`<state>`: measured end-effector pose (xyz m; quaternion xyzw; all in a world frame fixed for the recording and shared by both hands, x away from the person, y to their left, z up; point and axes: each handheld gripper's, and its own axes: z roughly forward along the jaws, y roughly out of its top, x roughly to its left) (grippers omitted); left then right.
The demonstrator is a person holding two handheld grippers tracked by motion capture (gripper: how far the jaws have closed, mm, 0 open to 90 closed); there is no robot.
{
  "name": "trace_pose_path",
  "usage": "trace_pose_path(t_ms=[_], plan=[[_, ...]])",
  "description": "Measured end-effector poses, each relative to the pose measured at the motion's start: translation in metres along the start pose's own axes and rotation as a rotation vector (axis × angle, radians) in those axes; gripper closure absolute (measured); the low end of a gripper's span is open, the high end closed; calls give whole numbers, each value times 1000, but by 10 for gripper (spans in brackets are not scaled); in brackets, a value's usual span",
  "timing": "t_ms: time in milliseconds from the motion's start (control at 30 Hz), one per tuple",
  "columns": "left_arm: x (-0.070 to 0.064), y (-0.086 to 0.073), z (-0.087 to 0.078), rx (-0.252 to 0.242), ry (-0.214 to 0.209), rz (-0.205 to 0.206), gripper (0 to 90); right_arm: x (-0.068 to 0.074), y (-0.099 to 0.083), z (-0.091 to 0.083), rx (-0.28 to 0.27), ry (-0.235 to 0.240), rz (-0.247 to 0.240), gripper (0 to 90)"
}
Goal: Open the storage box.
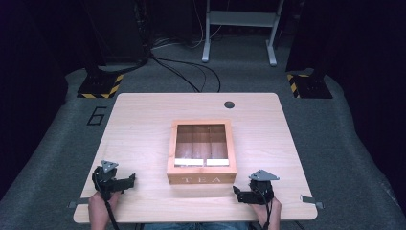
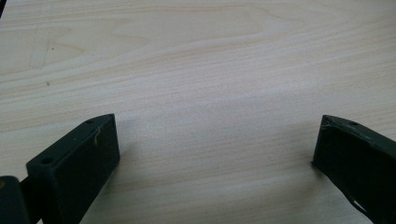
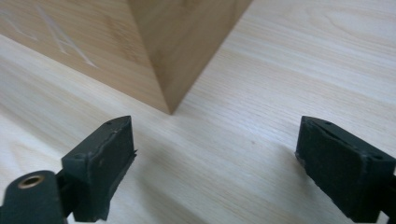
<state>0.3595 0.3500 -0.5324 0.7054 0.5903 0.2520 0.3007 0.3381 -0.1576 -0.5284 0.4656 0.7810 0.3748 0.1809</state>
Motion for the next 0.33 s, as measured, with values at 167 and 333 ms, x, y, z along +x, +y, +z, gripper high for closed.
trace_pose_path(t_ms=[167,333], plan=[[0,0,0,-1,0,-1,3,3,0,2,21,-20,-25,79],[0,0,0,-1,0,0,3,6,0,4,33,-41,-53,74]])
